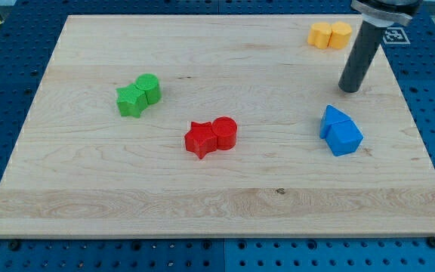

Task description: Slide yellow hexagon and yellow heart left a bit

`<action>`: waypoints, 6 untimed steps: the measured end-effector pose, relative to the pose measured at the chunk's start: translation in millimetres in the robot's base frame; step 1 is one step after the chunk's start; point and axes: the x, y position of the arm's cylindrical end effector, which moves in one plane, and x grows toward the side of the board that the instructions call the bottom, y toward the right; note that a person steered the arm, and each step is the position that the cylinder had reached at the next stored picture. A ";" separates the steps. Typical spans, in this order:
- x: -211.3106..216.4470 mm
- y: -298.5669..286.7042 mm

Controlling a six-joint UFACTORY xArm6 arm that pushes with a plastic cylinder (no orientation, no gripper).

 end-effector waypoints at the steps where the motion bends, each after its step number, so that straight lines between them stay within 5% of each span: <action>1: -4.5 30.8; 4: -127.1 54.1; 6: -169.9 20.5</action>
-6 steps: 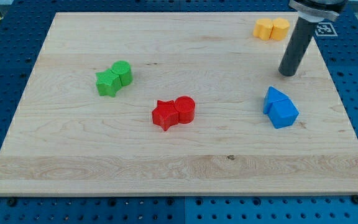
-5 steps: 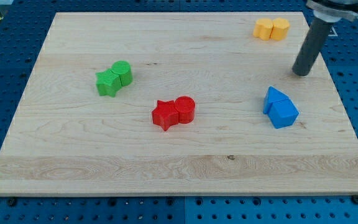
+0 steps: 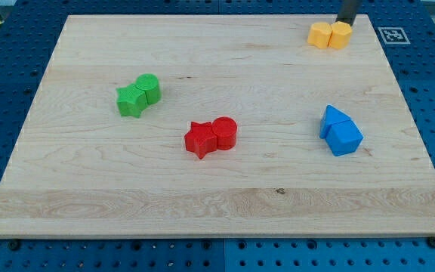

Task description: Slide yellow hexagon and yellow heart left a bit

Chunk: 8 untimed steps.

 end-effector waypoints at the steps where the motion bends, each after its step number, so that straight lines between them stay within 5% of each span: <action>1: 0.0 12.6; 8: 23.1 -17.4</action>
